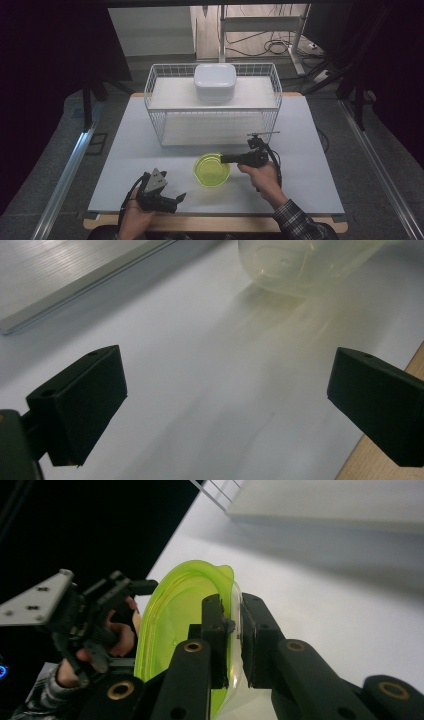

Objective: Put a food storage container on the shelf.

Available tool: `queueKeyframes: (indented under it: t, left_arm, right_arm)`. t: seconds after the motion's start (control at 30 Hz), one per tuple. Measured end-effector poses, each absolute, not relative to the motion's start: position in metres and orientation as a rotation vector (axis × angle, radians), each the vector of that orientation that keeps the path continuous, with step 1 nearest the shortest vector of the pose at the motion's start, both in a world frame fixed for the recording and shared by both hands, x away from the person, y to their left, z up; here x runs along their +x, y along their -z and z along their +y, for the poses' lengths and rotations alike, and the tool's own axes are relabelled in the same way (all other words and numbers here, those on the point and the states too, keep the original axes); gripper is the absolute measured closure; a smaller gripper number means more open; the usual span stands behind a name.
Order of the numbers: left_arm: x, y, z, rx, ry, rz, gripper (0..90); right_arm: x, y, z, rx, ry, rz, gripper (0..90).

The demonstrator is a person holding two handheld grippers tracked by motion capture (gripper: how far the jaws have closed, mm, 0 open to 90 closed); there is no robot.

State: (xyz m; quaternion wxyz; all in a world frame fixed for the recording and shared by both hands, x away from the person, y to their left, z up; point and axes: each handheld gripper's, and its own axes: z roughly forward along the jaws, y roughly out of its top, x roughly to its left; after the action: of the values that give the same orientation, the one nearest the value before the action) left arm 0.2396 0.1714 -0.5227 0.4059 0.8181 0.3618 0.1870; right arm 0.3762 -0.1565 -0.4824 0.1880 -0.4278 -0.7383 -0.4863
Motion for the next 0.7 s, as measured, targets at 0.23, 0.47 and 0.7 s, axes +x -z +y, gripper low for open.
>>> queueKeyframes:
  t: [0.23,0.47,0.7]
  left_arm:
    - [0.240,0.523,0.172,2.064,-0.467,0.918,1.6]
    - [0.240,0.523,0.172,2.066,-0.465,0.917,1.5]
    - [0.240,0.523,0.172,2.073,-0.468,0.914,1.4]
  right_arm:
    - [0.373,0.447,-0.163,-1.192,1.458,-2.083,82.0]
    - [0.375,0.419,-0.168,-1.187,1.517,-2.089,82.0]
    - [0.379,0.385,-0.170,-1.170,1.571,-2.087,82.1]
